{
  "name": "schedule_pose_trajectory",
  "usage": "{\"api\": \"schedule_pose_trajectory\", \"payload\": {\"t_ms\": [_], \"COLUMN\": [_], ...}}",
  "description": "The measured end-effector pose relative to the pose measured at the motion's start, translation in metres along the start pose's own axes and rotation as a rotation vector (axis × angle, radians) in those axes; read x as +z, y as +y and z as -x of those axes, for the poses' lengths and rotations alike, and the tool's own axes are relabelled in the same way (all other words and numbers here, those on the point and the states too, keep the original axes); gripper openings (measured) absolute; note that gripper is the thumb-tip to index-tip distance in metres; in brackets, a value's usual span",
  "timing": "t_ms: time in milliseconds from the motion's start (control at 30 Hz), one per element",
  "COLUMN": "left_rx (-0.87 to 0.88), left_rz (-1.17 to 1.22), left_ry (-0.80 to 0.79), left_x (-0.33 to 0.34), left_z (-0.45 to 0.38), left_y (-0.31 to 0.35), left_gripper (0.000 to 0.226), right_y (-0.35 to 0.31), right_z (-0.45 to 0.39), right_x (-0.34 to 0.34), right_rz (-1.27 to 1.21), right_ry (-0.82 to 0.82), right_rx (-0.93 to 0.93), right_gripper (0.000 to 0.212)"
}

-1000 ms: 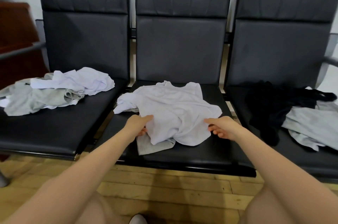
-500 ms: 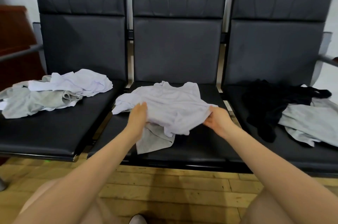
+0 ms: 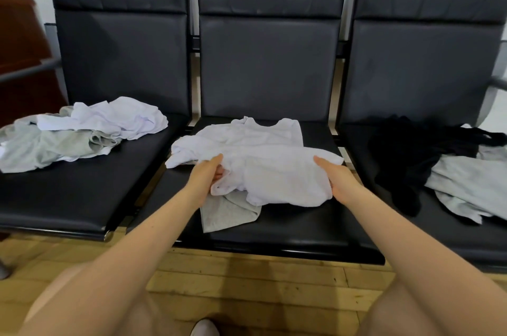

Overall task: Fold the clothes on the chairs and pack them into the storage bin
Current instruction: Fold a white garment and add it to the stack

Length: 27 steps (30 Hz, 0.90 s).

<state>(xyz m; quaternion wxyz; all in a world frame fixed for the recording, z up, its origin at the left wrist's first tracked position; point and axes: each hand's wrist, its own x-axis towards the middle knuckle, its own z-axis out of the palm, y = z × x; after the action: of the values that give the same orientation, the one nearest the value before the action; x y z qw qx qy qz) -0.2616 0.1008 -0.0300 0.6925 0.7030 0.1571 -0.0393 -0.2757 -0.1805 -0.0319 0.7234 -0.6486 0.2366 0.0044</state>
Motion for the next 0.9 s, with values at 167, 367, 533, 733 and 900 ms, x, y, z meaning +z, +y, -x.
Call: {"api": "schedule_pose_trajectory", "payload": {"t_ms": [167, 367, 533, 733, 900], "left_rx": [-0.036, 0.177, 0.385, 0.381, 0.297], "left_rz": [-0.351, -0.557, -0.205, 0.334, 0.652], "left_ry": [0.024, -0.245, -0.083, 0.15, 0.168], "left_x": [-0.006, -0.02, -0.014, -0.017, -0.024], "left_z": [0.015, 0.038, 0.04, 0.049, 0.049], "left_y": [-0.001, -0.012, -0.011, 0.025, 0.059], "left_gripper": [0.031, 0.025, 0.009, 0.018, 0.02], "right_y": [0.014, 0.011, 0.018, -0.007, -0.047], "right_z": [0.007, 0.03, 0.04, 0.053, 0.058], "right_x": [0.0, -0.02, -0.024, -0.026, -0.041], "right_rz": [0.436, 0.883, 0.682, -0.101, -0.406], "right_ry": [-0.072, -0.24, -0.253, -0.091, -0.157], "right_rx": [-0.032, -0.053, -0.323, -0.396, -0.282], "right_gripper": [0.086, 0.07, 0.044, 0.032, 0.015]}}
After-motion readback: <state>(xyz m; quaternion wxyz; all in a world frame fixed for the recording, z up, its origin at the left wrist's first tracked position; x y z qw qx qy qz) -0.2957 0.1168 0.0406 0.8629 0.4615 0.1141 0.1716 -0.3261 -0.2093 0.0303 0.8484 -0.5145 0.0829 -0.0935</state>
